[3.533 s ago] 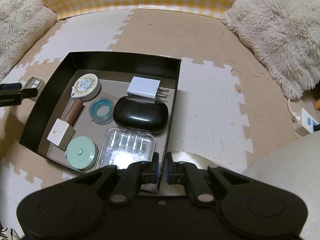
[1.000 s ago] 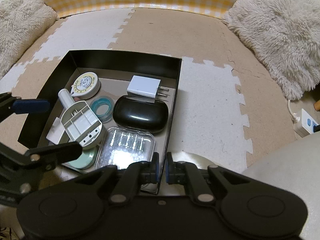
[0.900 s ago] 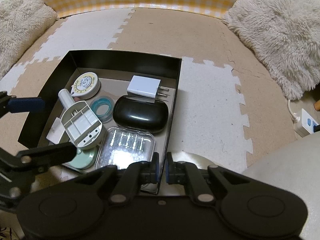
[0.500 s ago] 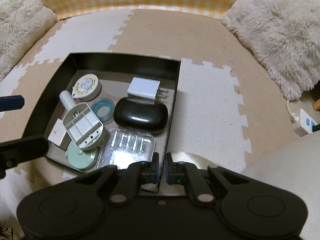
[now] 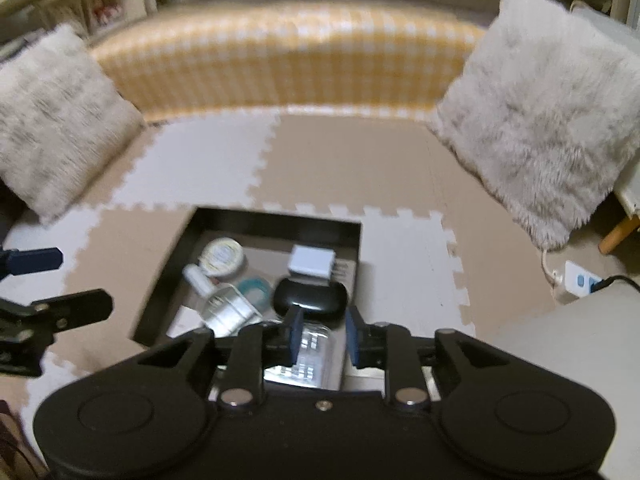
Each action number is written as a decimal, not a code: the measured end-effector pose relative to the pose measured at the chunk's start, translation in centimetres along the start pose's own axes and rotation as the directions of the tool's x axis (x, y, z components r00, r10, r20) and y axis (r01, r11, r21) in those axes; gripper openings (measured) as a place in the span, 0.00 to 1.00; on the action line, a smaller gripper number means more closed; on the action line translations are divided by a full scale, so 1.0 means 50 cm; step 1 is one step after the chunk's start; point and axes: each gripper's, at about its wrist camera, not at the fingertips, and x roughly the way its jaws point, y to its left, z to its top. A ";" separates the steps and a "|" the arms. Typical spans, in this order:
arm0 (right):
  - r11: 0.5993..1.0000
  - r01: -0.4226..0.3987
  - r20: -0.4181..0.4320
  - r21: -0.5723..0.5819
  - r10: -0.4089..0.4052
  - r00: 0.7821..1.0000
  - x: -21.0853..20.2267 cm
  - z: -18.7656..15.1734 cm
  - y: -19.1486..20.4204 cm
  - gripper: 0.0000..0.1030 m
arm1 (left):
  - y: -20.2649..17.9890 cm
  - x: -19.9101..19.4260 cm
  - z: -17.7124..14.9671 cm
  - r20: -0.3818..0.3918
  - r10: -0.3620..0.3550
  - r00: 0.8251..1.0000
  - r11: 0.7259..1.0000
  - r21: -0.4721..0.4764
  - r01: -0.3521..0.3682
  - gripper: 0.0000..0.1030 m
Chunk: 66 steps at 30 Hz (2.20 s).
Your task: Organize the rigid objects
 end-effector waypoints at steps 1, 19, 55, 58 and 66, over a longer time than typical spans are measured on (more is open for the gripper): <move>1.000 -0.006 0.014 0.002 0.006 1.000 -0.015 -0.001 0.004 0.27 | -0.001 -0.017 0.002 0.016 0.002 1.000 1.000 0.001 -0.002 1.00; 0.999 -0.027 0.187 0.039 0.020 0.982 -0.227 -0.115 0.051 0.53 | -0.013 -0.208 -0.074 0.120 0.080 0.990 0.996 0.017 -0.083 1.00; 0.995 0.095 0.350 0.038 -0.102 0.931 -0.275 -0.233 0.091 1.00 | -0.025 -0.254 -0.160 0.200 0.141 0.970 0.987 0.046 -0.153 1.00; 0.995 0.094 0.351 0.037 -0.101 0.931 -0.274 -0.233 0.090 0.99 | -0.025 -0.254 -0.160 0.199 0.140 0.970 0.987 0.044 -0.152 1.00; 0.995 0.090 0.354 0.041 -0.098 0.930 -0.275 -0.234 0.091 0.99 | -0.025 -0.254 -0.161 0.199 0.141 0.970 0.987 0.045 -0.153 1.00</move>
